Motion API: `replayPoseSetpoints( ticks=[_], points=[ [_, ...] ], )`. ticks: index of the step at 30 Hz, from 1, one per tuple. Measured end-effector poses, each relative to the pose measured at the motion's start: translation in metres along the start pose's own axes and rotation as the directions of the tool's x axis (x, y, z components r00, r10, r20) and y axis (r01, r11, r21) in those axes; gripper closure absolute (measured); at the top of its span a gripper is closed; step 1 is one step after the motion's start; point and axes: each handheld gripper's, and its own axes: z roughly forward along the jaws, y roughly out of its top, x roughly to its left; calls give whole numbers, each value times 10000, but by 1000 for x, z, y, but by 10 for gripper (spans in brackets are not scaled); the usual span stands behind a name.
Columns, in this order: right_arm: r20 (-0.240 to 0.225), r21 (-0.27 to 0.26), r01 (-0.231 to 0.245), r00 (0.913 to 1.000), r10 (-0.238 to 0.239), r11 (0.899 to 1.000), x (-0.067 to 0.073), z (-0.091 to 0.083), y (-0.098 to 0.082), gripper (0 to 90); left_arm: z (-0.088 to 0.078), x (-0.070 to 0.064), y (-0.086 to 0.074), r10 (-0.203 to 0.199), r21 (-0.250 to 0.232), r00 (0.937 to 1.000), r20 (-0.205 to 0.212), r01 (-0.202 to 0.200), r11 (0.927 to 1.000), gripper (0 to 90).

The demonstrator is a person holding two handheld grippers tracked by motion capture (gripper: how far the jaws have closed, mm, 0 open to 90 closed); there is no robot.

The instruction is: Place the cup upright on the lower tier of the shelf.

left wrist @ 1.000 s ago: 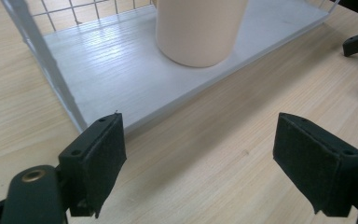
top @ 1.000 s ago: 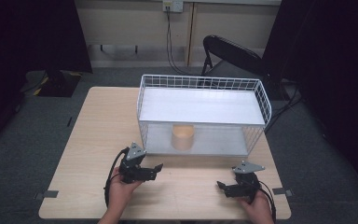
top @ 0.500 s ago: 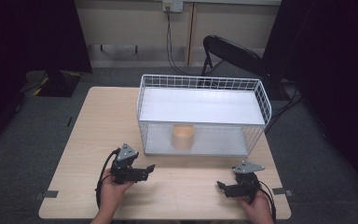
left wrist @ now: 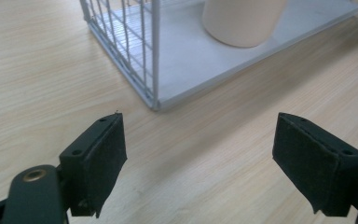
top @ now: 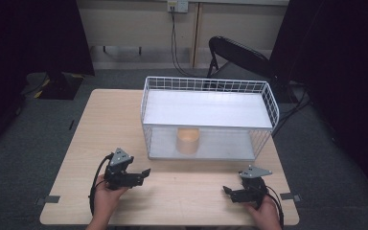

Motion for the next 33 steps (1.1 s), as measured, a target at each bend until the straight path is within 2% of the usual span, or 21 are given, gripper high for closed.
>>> replayPoseSetpoints(
  ticks=[4, 12, 19, 27, 33],
  points=[
    [-5, -3, 4, 10000, -4, 10000, 0, 0, 0, 120, -3, 5, -3, 51, 3, 10000, 1, -51, 10000, 170],
    [-5, -3, 7, 10000, -7, 10000, 0, 0, 0, 120, -8, 18, -11, -49, 179, 9997, -249, 53, 9998, 169],
    [0, 1, -1, 10000, 1, 10000, 0, 0, 0, 120, -15, 28, -20, 97, 349, 9994, -328, -86, 9994, 170],
    [-3, -1, 3, 10000, -3, 10000, 0, 0, 0, 120, -22, 41, -31, -328, 416, 9982, -501, 349, 9985, 169],
    [-4, -1, 3, 10000, -3, 10000, 0, 0, 0, 120, -25, 50, -36, -323, 359, 9969, -716, 349, 9987, 174]
  ],
)
